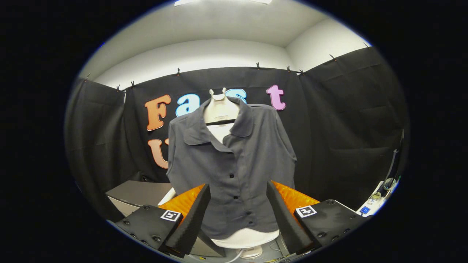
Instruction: Iron the clothes twice with a garment steamer, once on the left side and once on the right side.
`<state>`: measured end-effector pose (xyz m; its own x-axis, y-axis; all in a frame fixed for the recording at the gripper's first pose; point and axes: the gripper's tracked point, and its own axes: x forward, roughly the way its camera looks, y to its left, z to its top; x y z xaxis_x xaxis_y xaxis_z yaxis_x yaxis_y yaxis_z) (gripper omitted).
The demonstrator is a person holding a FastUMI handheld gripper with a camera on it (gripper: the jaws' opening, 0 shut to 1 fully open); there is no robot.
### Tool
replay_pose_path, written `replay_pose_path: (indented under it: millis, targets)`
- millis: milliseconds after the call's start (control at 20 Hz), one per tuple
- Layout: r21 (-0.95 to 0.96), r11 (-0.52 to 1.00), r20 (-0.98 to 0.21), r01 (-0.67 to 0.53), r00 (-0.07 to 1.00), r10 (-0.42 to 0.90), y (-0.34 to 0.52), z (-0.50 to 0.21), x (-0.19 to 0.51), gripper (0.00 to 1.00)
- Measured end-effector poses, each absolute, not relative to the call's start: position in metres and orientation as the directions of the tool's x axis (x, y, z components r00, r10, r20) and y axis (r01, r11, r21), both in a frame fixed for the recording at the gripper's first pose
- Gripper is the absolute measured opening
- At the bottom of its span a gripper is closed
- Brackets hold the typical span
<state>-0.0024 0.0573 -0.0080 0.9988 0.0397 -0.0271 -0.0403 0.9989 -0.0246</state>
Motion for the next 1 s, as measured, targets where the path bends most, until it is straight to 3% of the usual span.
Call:
replay_pose_path:
  millis: [400,1000]
  targets:
    - [-0.008,0.988,-0.056,-0.156,0.986,0.155,0.165,-0.027,0.024,0.98]
    - [-0.047,0.965,-0.222,-0.257,0.945,0.241,0.346,-0.083,0.098,0.98]
